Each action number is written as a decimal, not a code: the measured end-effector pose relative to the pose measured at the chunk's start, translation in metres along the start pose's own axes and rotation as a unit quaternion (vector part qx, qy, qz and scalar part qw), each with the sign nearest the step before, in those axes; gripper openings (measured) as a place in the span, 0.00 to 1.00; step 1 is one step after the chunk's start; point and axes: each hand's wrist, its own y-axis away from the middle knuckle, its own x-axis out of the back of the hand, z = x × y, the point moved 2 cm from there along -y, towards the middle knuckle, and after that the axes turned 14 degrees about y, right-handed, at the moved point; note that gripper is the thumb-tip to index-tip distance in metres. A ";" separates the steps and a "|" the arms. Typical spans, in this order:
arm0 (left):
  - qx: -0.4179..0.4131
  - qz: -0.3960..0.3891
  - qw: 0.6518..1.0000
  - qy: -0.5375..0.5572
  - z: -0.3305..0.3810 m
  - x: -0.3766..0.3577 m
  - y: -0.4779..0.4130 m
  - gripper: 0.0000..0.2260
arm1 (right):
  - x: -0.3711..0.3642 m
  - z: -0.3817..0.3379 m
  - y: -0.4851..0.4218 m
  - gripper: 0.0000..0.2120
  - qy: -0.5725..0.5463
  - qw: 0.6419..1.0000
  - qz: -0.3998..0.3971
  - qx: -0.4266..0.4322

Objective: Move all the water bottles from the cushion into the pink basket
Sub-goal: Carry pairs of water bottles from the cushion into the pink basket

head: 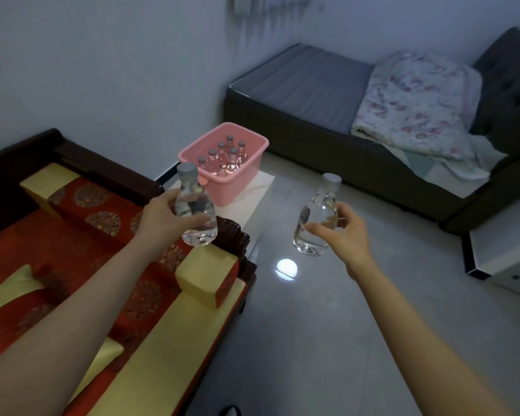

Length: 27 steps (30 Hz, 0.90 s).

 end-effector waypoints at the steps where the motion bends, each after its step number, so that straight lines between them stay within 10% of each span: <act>1: 0.001 0.008 1.000 0.001 0.000 -0.004 -0.012 0.20 | 0.001 -0.001 -0.015 0.26 -0.002 1.000 -0.008 0.001; 27: 0.058 0.235 0.970 -0.031 -0.035 -0.114 -0.314 0.28 | -0.063 -0.008 -0.450 0.27 0.019 0.973 -0.201 0.110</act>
